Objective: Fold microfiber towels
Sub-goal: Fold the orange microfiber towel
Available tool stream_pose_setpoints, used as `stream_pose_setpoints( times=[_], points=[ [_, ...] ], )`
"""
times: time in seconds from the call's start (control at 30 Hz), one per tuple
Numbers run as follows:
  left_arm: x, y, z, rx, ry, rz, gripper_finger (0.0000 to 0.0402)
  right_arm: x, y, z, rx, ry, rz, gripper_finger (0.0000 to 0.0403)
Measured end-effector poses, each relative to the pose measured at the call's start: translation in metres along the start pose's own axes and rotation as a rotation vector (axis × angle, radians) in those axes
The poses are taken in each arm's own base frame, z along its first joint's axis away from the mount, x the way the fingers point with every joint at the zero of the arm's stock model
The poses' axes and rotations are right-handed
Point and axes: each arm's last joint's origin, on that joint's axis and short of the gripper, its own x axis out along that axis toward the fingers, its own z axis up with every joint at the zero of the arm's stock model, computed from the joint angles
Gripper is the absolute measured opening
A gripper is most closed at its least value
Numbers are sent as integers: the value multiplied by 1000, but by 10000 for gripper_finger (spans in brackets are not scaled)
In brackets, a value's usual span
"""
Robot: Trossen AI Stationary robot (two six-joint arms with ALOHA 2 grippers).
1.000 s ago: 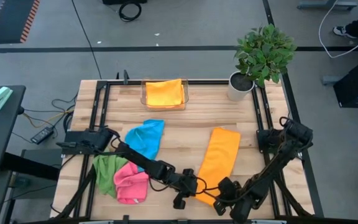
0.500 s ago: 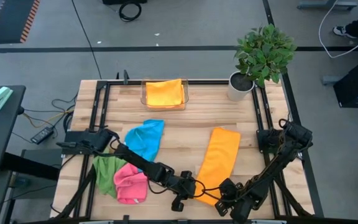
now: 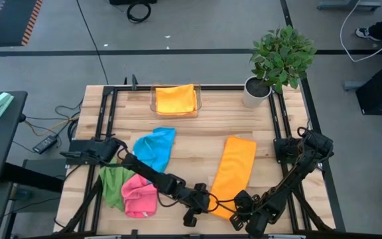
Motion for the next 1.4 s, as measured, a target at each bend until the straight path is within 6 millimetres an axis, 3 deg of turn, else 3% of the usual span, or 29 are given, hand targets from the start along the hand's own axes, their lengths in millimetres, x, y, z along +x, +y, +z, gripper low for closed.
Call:
stream_pose_setpoints(
  times=[0.27, 0.47, 0.9, 1.03, 1.2, 1.4],
  points=[
    [-1, 8, -2, 6, 26, 49, 7, -12, 5, 5, 13, -56, 56, 2],
    [5, 16, -7, -31, 46, 63, 5, -10, 7, 10, 40, -82, 65, 2],
    [11, 7, -15, -17, 61, 41, 11, -6, 7, 25, 26, -132, 28, 2],
    [4, 5, -9, 2, 45, 57, 5, -6, 7, 25, 26, -130, 27, 2],
    [-13, -3, 14, 79, -48, 40, 9, -6, 7, 25, 25, -130, 25, 2],
    [-11, -7, 7, 70, -7, 40, 7, -6, 6, 25, 21, -132, 21, 2]
  ],
)
